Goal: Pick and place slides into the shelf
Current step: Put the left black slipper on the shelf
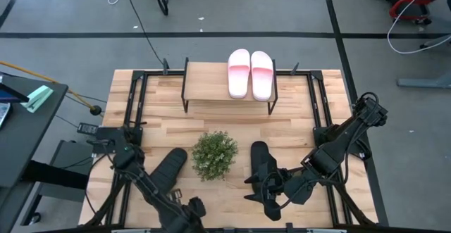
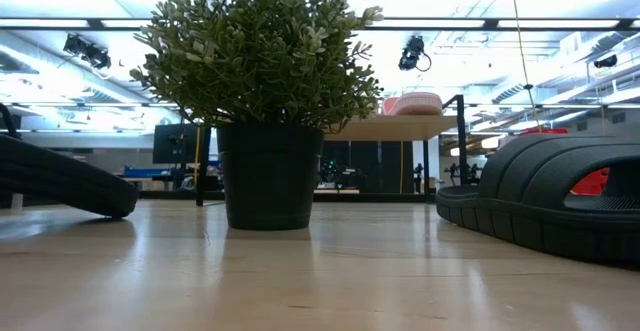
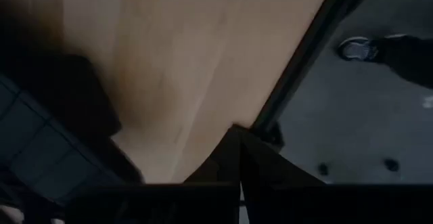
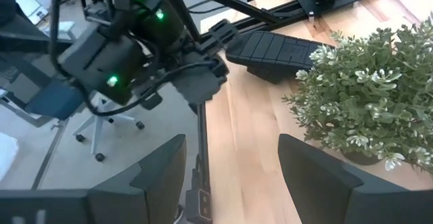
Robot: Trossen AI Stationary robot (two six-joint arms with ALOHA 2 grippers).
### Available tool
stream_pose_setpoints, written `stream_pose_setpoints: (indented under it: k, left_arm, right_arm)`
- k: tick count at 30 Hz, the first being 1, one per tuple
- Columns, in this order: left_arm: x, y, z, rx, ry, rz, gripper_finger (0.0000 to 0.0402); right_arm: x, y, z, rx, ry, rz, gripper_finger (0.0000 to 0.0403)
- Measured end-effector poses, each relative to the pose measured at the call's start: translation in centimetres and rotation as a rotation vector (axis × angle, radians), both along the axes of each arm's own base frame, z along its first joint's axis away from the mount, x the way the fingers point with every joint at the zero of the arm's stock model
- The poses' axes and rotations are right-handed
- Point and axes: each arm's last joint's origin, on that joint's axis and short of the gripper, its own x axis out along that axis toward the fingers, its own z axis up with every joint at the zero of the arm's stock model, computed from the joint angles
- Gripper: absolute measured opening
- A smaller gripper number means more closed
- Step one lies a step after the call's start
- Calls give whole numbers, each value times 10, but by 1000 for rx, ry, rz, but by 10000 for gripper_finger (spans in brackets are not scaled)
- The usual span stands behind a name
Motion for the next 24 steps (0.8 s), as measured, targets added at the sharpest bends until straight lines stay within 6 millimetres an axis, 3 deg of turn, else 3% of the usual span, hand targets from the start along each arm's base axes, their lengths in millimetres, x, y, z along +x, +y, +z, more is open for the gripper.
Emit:
stream_pose_setpoints:
  k: [10,15,19,24]
  left_arm:
    - [-5,6,-17,98,18,50,4]
    - [-17,2,-31,89,122,35,20]
    - [-27,0,-45,54,240,-11,58]
    - [-31,-3,-45,6,298,0,136]
  right_arm:
    - [-1,1,0,7,1,0,240]
    - [-1,1,0,7,1,1,240]
    - [-1,1,0,7,1,1,240]
    - [-1,1,0,6,1,1,240]
